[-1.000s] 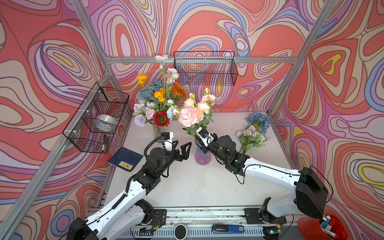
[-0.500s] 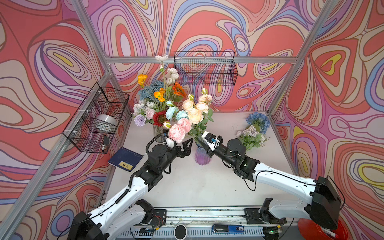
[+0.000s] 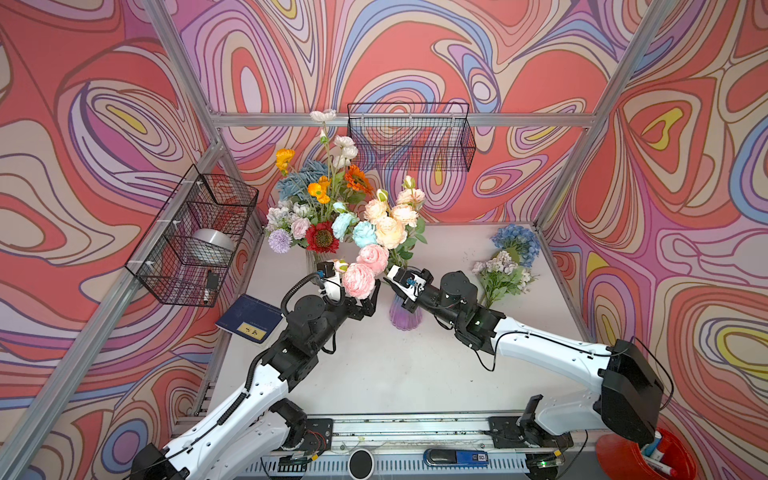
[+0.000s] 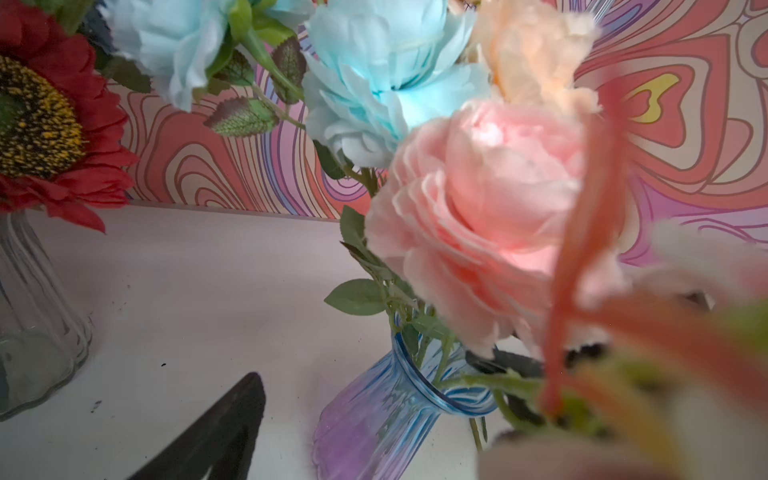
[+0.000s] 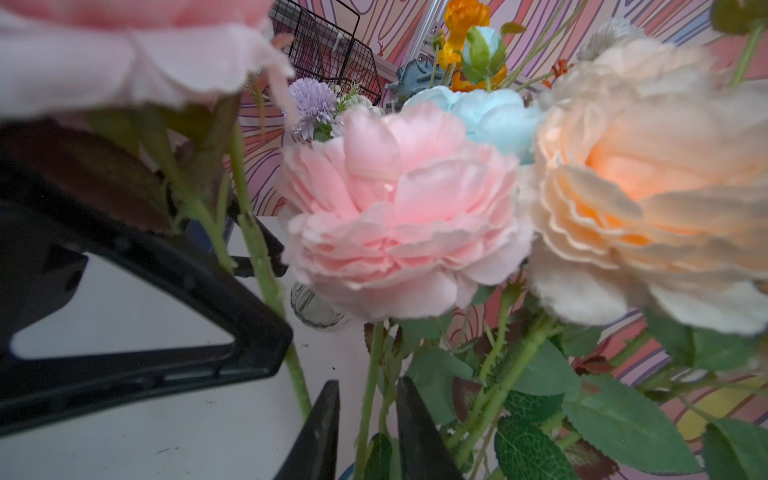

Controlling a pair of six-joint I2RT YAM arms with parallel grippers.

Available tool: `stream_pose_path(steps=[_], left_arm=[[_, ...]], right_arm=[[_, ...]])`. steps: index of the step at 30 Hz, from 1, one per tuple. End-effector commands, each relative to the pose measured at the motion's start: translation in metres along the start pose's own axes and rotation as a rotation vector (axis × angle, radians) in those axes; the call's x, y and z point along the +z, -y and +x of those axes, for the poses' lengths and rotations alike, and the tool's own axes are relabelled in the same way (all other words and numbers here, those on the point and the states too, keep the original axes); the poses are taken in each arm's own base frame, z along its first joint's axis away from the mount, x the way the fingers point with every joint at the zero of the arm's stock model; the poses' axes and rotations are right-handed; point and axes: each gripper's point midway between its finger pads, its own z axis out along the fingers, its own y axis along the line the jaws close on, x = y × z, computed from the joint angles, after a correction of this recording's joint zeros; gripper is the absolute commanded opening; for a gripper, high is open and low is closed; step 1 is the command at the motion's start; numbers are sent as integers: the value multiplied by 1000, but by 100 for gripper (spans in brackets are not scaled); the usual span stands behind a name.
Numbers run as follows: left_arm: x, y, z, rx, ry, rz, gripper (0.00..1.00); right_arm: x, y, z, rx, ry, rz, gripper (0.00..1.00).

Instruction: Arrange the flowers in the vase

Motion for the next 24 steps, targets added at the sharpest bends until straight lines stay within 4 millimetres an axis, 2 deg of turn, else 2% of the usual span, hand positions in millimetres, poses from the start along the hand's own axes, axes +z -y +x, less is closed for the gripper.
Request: stream_pose_path(steps=[1, 6, 9, 12, 15, 18, 21, 24], left_arm=[[4, 4, 16, -32, -47, 36, 100], [14, 10, 18, -43, -43, 65, 100], [18, 10, 14, -39, -26, 61, 100], [19, 5, 10, -49, 2, 33, 100], [18, -1, 8, -70, 24, 5, 100], [15, -5, 11, -78, 26, -8, 100], [14, -9, 15, -71, 12, -24, 100], [14, -11, 16, -60, 6, -38, 100]], right_arm=[[-6, 12, -4, 76, 4, 48, 27], [-31, 38, -6, 204, -32, 123, 30], [-49, 53, 6, 285, -63, 182, 32], [-70, 73, 28, 379, -129, 294, 35], [-96, 97, 65, 488, -243, 460, 40], [-124, 116, 110, 600, -373, 648, 42], [-155, 124, 158, 723, -492, 817, 46], [-177, 125, 196, 836, -571, 905, 47]])
